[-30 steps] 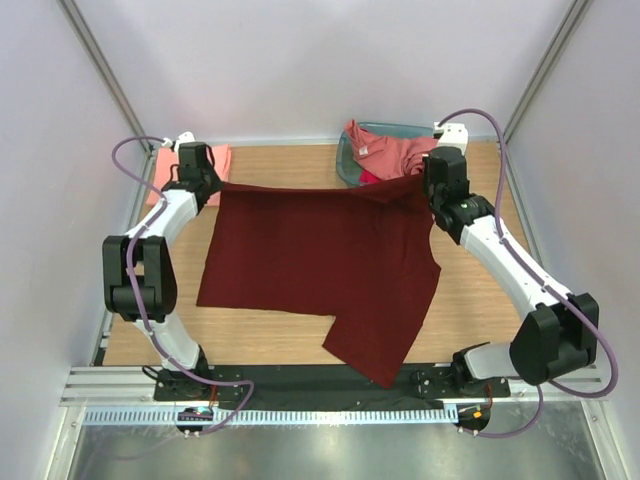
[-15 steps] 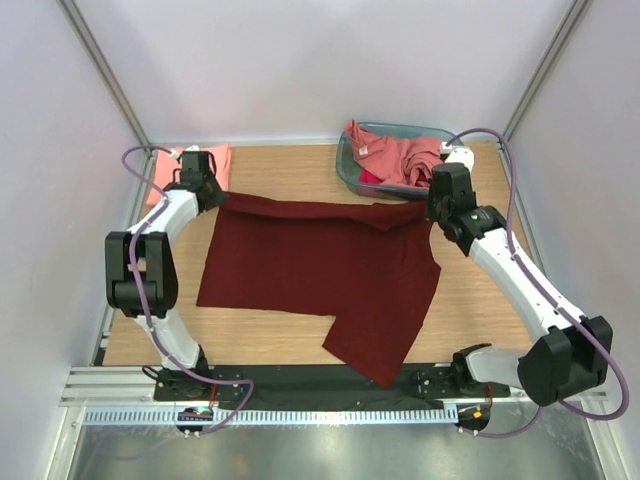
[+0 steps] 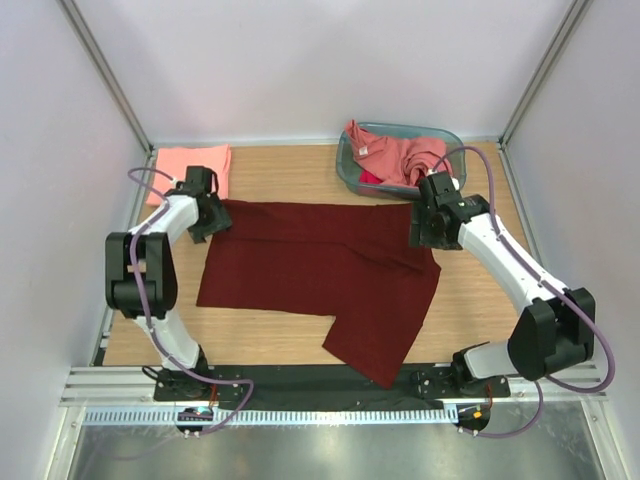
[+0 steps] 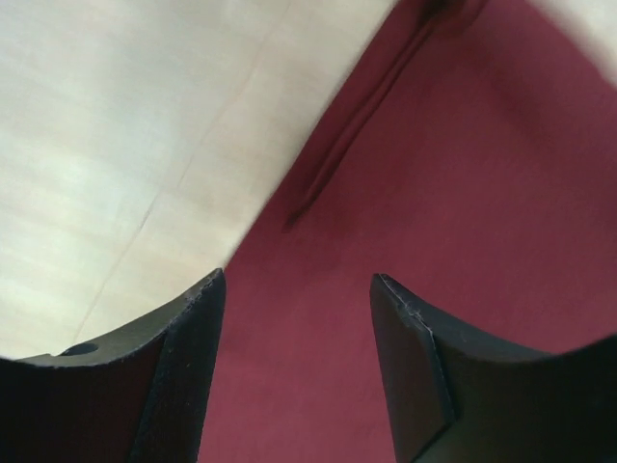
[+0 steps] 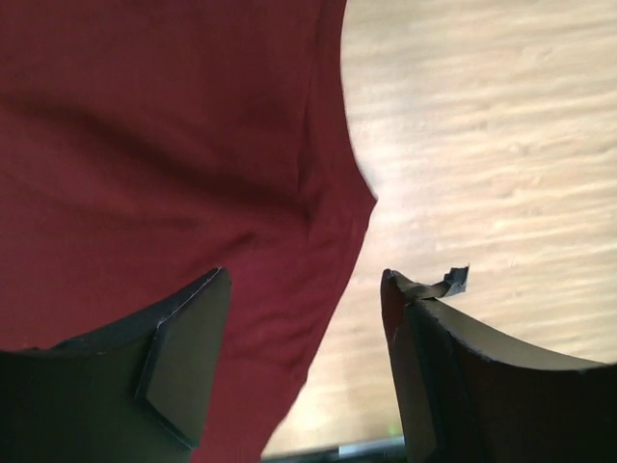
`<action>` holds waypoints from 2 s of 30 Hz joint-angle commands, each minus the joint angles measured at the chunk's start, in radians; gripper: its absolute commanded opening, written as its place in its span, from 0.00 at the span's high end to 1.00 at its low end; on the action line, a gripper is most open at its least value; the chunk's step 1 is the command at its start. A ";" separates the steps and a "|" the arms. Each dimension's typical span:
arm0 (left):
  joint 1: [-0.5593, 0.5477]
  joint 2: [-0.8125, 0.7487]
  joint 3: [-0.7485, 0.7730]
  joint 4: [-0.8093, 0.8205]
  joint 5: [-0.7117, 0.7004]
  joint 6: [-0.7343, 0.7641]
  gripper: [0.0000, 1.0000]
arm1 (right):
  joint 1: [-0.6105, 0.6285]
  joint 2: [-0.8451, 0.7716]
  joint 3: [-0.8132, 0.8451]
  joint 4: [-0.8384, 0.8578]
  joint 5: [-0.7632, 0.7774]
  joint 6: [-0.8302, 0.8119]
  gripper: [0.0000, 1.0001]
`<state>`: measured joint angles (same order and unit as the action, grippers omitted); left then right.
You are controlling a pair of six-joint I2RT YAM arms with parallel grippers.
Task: Fold and stack the t-shirts
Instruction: Fold the tshirt
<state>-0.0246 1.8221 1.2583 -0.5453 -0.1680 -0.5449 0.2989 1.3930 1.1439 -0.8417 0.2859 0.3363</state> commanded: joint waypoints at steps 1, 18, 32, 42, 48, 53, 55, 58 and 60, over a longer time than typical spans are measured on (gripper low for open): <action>0.006 -0.168 -0.072 -0.103 -0.011 -0.062 0.37 | -0.001 -0.063 0.057 -0.164 -0.094 0.014 0.29; 0.018 -0.176 -0.284 -0.154 0.144 -0.253 0.55 | 0.496 0.190 -0.087 0.045 -0.176 0.193 0.28; 0.137 -0.083 -0.402 -0.330 0.097 -0.334 0.53 | 0.712 0.248 -0.240 0.113 -0.143 0.341 0.28; 0.161 -0.254 -0.465 -0.407 0.051 -0.363 0.53 | 0.941 0.180 -0.230 0.075 -0.160 0.451 0.28; 0.161 -0.405 -0.404 -0.528 0.018 -0.374 0.45 | 0.824 0.032 -0.142 -0.039 -0.083 0.460 0.24; 0.161 -0.503 -0.353 -0.559 -0.008 -0.379 0.39 | 0.581 -0.032 -0.049 -0.115 -0.051 0.351 0.23; 0.160 -0.515 -0.306 -0.541 -0.010 -0.356 0.37 | 0.495 -0.032 -0.035 -0.131 -0.050 0.310 0.23; 0.161 -0.486 -0.271 -0.393 0.109 -0.239 0.38 | 0.314 -0.026 -0.018 -0.143 -0.089 0.227 0.26; 0.160 -0.452 -0.234 -0.355 0.137 -0.190 0.41 | 0.187 -0.028 -0.018 -0.139 -0.126 0.179 0.33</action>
<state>0.1314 1.3388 0.9722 -1.0100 -0.0925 -0.8318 0.6144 1.3792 1.1011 -0.9245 0.1883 0.6220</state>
